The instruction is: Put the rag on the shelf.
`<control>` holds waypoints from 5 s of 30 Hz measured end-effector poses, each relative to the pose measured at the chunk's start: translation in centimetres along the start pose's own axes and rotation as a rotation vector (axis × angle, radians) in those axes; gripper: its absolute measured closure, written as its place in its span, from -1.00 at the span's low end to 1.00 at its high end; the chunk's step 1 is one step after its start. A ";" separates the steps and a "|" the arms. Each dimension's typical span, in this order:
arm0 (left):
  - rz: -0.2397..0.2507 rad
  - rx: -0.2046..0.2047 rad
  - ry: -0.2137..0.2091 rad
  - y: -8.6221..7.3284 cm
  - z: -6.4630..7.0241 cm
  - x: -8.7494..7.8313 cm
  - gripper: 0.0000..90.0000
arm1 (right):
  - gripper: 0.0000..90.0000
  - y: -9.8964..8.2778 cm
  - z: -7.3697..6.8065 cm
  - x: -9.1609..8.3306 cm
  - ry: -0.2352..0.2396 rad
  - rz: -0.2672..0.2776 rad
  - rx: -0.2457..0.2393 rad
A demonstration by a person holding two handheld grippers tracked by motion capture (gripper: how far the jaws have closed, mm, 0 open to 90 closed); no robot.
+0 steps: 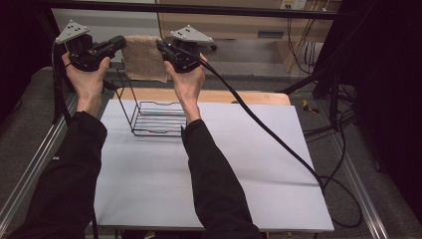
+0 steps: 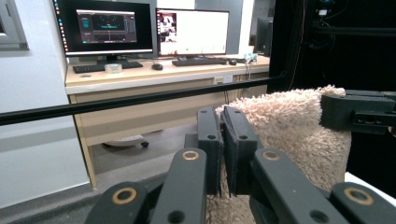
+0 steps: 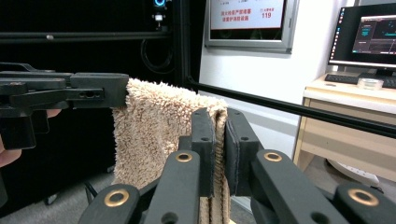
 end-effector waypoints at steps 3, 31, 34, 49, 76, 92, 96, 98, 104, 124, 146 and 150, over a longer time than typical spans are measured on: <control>-0.005 0.000 -0.002 -0.6 -0.1 -0.2 0.91 | 0.86 -0.3 -0.1 0.1 -0.002 -0.010 -0.011; -0.023 0.035 -0.070 -3.8 1.7 -2.7 0.91 | 0.85 -4.2 -0.5 -0.9 0.026 -0.073 -0.006; -0.025 0.040 -0.077 -3.9 1.8 -3.0 0.91 | 0.85 -4.2 -0.6 -1.2 0.035 -0.080 -0.015; -0.074 0.057 -0.109 -4.8 2.7 -4.4 0.90 | 0.84 -4.9 -1.2 -2.3 0.061 -0.135 -0.045; -0.193 -0.066 -0.188 -4.4 3.0 -4.7 0.99 | 0.82 -6.0 -2.1 -2.9 0.075 -0.213 -0.143; -0.250 -0.037 -0.192 -6.5 3.7 -3.8 1.00 | 0.44 -5.7 -2.6 -3.8 0.112 -0.239 -0.152; -0.257 -0.022 -0.186 -6.8 3.7 -3.7 1.00 | 0.44 -5.1 -2.6 -4.0 0.135 -0.217 -0.111; -0.259 -0.017 -0.182 -7.0 3.7 -3.7 1.00 | 0.56 -5.0 -2.6 -4.0 0.148 -0.224 -0.094; -0.265 -0.009 -0.186 -7.7 3.7 -3.9 1.00 | 0.96 -6.2 -2.7 -3.8 0.147 -0.332 -0.078; -0.265 0.011 -0.173 -8.7 4.1 -3.6 0.87 | 0.72 -7.8 -1.1 -3.8 0.100 -0.337 -0.028; -0.336 0.041 -0.183 -11.8 7.0 -6.4 -0.28 | -0.36 -8.6 3.0 -12.5 0.063 -0.349 0.047; -0.343 0.029 -0.201 -12.7 7.7 -6.8 -0.42 | -0.56 -9.3 4.4 -14.3 0.050 -0.355 0.065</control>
Point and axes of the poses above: each handheld gripper's, and its own axes: x roughly forward along the jaws, y roughly out of its top, z roughly to its right, the point moved 3 cm from there along x, roughly forward along the jaws, and after that the axes turned 10 degrees about x, right-handed, at the moved point
